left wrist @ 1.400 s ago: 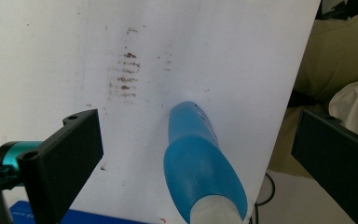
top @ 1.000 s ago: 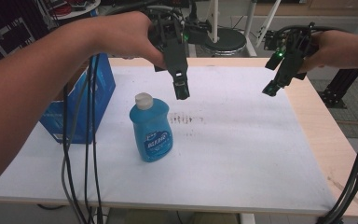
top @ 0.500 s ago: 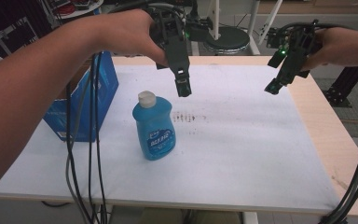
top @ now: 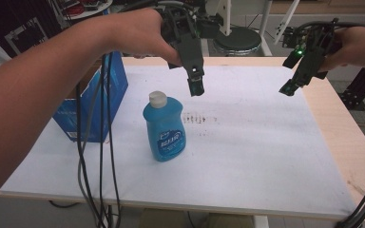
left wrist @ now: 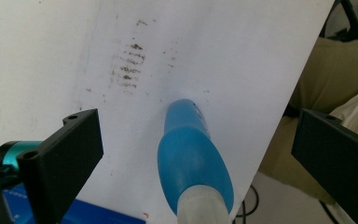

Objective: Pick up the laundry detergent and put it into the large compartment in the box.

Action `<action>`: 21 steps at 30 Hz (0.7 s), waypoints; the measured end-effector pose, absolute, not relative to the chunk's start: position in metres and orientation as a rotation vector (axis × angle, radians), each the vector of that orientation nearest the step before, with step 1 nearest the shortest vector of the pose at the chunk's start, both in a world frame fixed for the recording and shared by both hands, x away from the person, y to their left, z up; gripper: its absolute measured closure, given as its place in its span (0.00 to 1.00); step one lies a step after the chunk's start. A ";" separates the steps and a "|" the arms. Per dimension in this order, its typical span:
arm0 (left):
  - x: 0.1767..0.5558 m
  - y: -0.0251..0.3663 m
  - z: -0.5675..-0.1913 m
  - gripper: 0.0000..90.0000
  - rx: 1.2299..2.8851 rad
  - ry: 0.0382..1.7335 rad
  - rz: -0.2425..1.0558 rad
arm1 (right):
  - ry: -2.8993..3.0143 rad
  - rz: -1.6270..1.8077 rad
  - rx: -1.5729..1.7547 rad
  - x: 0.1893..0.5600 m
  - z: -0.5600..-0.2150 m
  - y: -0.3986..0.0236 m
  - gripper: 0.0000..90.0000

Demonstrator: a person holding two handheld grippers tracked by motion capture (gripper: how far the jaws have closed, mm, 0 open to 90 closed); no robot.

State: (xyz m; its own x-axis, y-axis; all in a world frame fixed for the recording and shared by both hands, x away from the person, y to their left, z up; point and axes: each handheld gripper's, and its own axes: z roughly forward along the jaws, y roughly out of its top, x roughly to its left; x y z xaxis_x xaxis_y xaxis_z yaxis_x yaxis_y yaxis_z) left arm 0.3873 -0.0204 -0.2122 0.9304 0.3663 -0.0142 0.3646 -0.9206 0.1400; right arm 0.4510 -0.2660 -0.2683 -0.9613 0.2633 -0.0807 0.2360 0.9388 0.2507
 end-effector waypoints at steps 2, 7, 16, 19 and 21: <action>0.387 -0.018 -0.212 0.02 2.930 0.600 0.017 | 2.982 0.365 0.385 0.451 -0.269 -0.267 0.03; 0.387 -0.012 -0.212 0.02 2.912 0.722 -0.006 | 2.981 0.379 0.378 0.452 -0.270 -0.267 0.03; 0.382 -0.001 -0.213 0.02 2.872 0.873 0.007 | 2.981 0.387 0.377 0.452 -0.270 -0.270 0.03; 0.379 0.004 -0.214 0.02 2.883 0.905 -0.005 | 2.979 0.387 0.384 0.452 -0.272 -0.270 0.03; 0.379 0.007 -0.215 0.02 2.881 0.920 -0.007 | 2.979 0.388 0.385 0.452 -0.272 -0.270 0.03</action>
State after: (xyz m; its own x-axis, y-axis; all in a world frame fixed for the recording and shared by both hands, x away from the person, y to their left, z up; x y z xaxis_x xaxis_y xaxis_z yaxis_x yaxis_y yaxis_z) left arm 0.3787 0.0065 -0.2147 0.8156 0.5772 -0.0398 0.5777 -0.8088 0.1101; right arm 0.4524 -0.2700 -0.2718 -0.9615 0.2635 -0.0781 0.2347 0.9351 0.2654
